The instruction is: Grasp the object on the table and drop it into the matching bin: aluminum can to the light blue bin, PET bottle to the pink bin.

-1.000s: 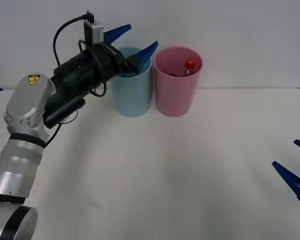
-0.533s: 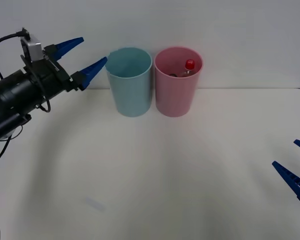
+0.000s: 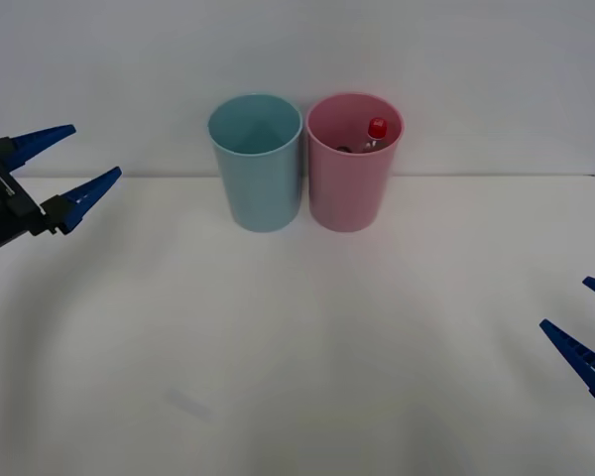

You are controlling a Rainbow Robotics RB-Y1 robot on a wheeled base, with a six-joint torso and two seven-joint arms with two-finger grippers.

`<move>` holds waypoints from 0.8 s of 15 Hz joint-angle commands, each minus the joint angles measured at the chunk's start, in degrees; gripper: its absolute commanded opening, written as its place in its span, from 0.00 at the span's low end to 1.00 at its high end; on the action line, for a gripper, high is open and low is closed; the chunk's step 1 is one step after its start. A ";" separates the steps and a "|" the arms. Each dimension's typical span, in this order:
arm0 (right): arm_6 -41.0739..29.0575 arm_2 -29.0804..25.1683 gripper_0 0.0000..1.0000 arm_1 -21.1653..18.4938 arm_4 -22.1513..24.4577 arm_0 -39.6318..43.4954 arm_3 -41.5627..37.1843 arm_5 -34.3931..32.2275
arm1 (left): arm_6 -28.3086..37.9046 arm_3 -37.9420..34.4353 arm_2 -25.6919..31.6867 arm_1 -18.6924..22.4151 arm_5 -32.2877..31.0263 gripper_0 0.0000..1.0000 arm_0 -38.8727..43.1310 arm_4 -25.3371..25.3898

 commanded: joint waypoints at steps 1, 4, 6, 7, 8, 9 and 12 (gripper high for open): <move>-0.01 0.00 1.00 0.00 0.00 0.00 0.00 0.00 | 0.37 -4.16 2.33 0.19 0.06 1.00 6.39 1.15; -0.01 0.00 1.00 0.00 0.00 0.00 0.00 0.00 | -0.16 -7.24 4.18 0.36 -0.91 1.00 12.54 2.03; -0.01 0.00 1.00 0.00 0.00 0.00 0.00 0.00 | -0.69 -8.56 5.06 1.15 -1.87 1.00 15.97 2.47; -0.01 0.00 1.00 0.00 0.00 0.00 0.00 0.00 | -0.95 -9.26 5.76 1.86 -2.93 1.00 18.16 2.73; -0.01 0.00 1.00 0.00 0.00 0.00 0.00 0.00 | -1.22 -9.43 6.46 2.03 -4.07 1.00 19.48 2.82; -0.01 0.00 1.00 0.00 0.00 0.00 0.00 0.00 | -1.48 -9.43 7.34 2.03 -5.39 1.00 20.36 2.73; -0.01 0.00 1.00 0.00 0.00 0.00 0.00 0.00 | -2.18 -9.35 7.96 3.17 -8.03 1.00 23.35 2.65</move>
